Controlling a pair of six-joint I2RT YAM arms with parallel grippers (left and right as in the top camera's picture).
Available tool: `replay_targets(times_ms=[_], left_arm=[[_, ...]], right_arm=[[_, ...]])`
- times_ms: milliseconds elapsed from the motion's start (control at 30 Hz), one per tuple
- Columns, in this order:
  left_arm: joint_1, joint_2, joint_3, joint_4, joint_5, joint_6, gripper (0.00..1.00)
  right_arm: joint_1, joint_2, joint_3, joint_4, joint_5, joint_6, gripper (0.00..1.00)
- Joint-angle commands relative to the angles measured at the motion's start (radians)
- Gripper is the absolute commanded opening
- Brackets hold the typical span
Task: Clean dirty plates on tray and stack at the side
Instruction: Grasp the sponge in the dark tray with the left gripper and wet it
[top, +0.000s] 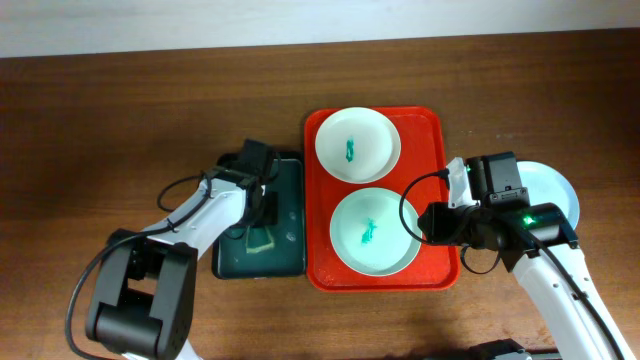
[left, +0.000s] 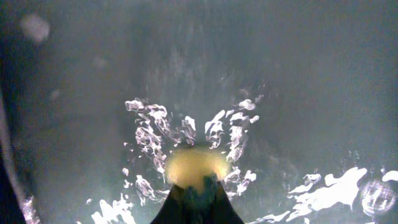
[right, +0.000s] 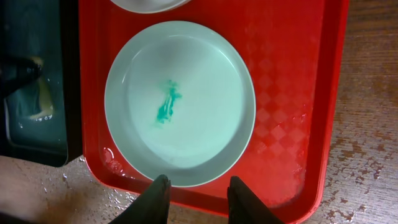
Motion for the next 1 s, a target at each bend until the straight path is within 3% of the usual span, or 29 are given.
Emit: replay_targets(times_ms=[0, 33, 167, 333, 533, 567, 600, 733, 867, 967], left_arm=[[-0.001, -0.064, 0.082, -0.095, 0.014, -0.004, 0.68], [-0.001, -0.072, 0.105, -0.127, 0.014, -0.004, 0.74], [-0.001, -0.093, 0.148, -0.233, 0.053, -0.004, 0.79], [-0.001, -0.089, 0.096, -0.284, 0.104, -0.005, 0.48], [-0.001, -0.079, -0.081, -0.124, 0.105, -0.062, 0.2], [-0.001, -0.079, -0.102, -0.097, 0.105, -0.062, 0.14], [-0.001, -0.079, -0.114, -0.079, 0.105, -0.062, 0.0], [-0.001, -0.081, -0.065, -0.105, 0.105, -0.054, 0.0], [-0.001, -0.081, 0.103, -0.224, 0.105, -0.002, 0.0], [-0.002, -0.081, 0.151, -0.25, 0.105, 0.007, 0.29]], right_arm=[[0.009, -0.002, 0.013, -0.001, -0.008, -0.003, 0.32], [0.009, -0.002, 0.013, -0.001, -0.008, -0.003, 0.32], [0.009, -0.002, 0.013, -0.01, -0.008, -0.003, 0.32], [0.009, -0.002, 0.013, -0.012, -0.008, -0.003, 0.32], [0.009, -0.002, 0.013, -0.012, -0.008, -0.003, 0.32], [0.009, -0.002, 0.013, -0.012, -0.008, -0.003, 0.32], [0.009, -0.002, 0.013, -0.012, -0.009, -0.003, 0.32], [0.009, -0.002, 0.013, -0.011, -0.008, -0.003, 0.32], [0.009, -0.002, 0.013, -0.012, -0.009, -0.003, 0.32], [0.009, -0.002, 0.013, -0.012, -0.008, -0.003, 0.32]])
